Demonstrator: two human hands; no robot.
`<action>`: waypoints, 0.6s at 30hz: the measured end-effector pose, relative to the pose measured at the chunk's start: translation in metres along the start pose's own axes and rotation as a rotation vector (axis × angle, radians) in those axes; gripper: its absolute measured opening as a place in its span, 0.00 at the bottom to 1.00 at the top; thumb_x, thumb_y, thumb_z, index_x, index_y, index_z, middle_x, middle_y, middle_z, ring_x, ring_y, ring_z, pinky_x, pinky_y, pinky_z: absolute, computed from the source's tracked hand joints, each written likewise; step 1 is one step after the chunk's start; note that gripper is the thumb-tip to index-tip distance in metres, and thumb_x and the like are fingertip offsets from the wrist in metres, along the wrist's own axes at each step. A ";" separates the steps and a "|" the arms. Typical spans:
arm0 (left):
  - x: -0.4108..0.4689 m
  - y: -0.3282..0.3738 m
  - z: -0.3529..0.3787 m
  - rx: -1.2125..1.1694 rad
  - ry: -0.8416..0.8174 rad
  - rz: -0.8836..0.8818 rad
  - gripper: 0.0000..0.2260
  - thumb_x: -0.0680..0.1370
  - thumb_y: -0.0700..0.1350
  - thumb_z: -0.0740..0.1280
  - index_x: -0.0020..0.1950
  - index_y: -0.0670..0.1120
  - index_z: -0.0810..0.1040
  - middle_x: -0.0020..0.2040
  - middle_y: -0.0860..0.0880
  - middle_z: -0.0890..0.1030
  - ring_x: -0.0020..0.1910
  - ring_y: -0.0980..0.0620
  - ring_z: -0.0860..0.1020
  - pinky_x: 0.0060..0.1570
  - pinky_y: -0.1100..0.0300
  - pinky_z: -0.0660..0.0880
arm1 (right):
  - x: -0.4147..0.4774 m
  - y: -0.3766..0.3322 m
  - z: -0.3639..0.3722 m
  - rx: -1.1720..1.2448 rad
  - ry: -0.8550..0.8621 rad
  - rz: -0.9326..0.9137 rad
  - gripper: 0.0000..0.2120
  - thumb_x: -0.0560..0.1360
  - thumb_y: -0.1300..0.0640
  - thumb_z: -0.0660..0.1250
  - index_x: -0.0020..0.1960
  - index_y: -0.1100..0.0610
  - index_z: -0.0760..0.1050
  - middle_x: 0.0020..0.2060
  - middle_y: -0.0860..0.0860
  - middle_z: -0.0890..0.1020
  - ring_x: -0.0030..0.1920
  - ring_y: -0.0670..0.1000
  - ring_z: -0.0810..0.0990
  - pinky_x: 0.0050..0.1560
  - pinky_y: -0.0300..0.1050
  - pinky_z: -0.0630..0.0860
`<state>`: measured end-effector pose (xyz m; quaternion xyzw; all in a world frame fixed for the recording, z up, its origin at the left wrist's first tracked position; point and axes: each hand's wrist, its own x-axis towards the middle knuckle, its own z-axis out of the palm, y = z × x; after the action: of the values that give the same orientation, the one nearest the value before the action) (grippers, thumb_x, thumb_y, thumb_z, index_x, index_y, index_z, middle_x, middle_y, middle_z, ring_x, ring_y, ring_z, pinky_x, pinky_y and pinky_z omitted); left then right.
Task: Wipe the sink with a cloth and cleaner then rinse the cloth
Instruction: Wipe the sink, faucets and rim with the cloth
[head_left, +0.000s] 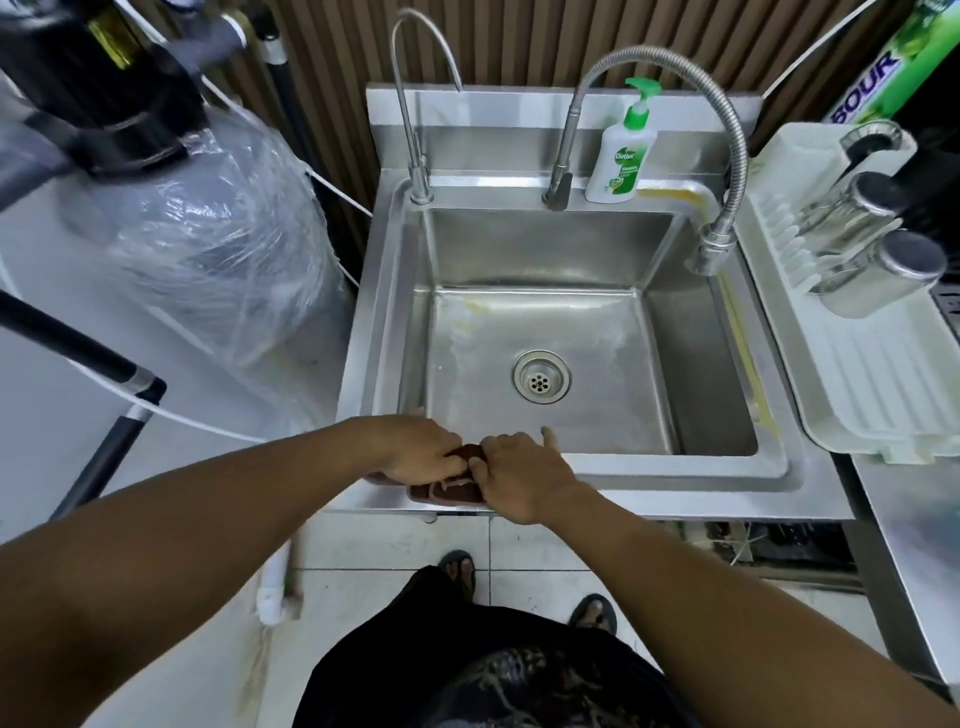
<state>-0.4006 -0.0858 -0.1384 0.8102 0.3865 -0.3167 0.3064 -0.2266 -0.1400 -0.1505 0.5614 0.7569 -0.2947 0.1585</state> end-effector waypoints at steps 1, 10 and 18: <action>-0.008 -0.007 0.008 0.056 0.050 0.014 0.20 0.84 0.57 0.48 0.57 0.47 0.74 0.50 0.48 0.80 0.52 0.47 0.78 0.73 0.47 0.60 | 0.000 -0.009 0.004 -0.004 0.017 -0.026 0.25 0.84 0.45 0.43 0.72 0.56 0.65 0.70 0.54 0.72 0.73 0.56 0.64 0.75 0.67 0.45; -0.033 -0.002 0.102 0.241 0.625 -0.060 0.34 0.84 0.61 0.40 0.80 0.38 0.58 0.80 0.40 0.61 0.81 0.43 0.53 0.76 0.44 0.46 | -0.030 -0.008 0.033 -0.194 0.183 -0.193 0.29 0.84 0.42 0.38 0.82 0.52 0.37 0.81 0.46 0.40 0.80 0.54 0.35 0.73 0.69 0.33; 0.006 0.088 0.091 0.229 0.744 -0.007 0.31 0.84 0.59 0.51 0.78 0.38 0.64 0.78 0.39 0.64 0.79 0.41 0.60 0.76 0.42 0.49 | -0.071 0.078 0.046 -0.266 0.301 -0.168 0.30 0.83 0.42 0.44 0.80 0.54 0.58 0.80 0.49 0.59 0.80 0.60 0.52 0.73 0.74 0.43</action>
<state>-0.3506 -0.1955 -0.1762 0.8974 0.4360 -0.0436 0.0518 -0.1346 -0.2074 -0.1667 0.5080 0.8484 -0.1175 0.0913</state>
